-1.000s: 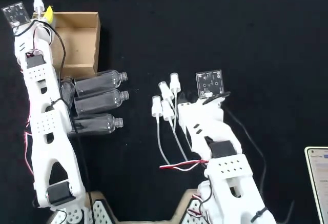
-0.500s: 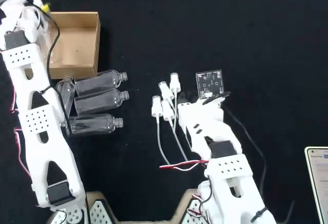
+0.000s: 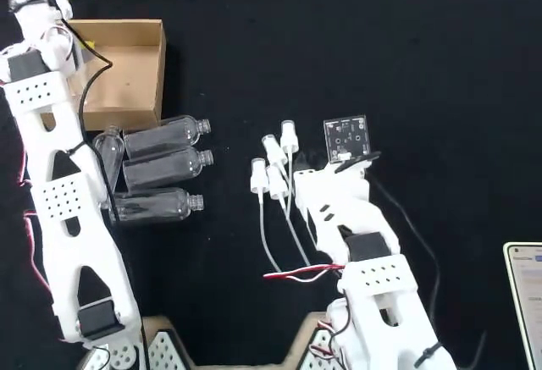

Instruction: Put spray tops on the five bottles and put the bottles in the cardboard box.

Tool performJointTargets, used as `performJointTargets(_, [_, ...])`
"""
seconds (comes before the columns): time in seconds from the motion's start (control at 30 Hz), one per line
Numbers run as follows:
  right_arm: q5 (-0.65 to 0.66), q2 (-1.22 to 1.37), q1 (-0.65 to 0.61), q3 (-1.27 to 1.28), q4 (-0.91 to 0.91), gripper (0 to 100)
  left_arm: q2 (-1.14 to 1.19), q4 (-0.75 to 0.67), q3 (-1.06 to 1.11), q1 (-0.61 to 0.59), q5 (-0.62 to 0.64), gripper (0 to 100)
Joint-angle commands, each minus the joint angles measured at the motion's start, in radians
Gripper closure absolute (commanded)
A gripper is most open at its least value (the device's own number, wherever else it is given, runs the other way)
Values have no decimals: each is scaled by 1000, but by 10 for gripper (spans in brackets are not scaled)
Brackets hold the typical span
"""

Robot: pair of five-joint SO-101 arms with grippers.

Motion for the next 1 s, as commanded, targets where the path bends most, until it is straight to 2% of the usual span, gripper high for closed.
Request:
performJointTargets(0.0, [-5, -21, 14, -10, -29, 939, -89, 15, -30, 5, -35, 722])
performJointTargets(0.3, [-5, -21, 14, -8, -29, 939, -209, 187, -33, 7, -72, 725])
performJointTargets(0.57, [-5, -19, 14, -8, -29, 940, -190, -137, 159, -22, -74, 726])
performJointTargets(0.97, [-5, -18, 14, -8, -29, 940, -181, -364, 314, -44, -74, 726])
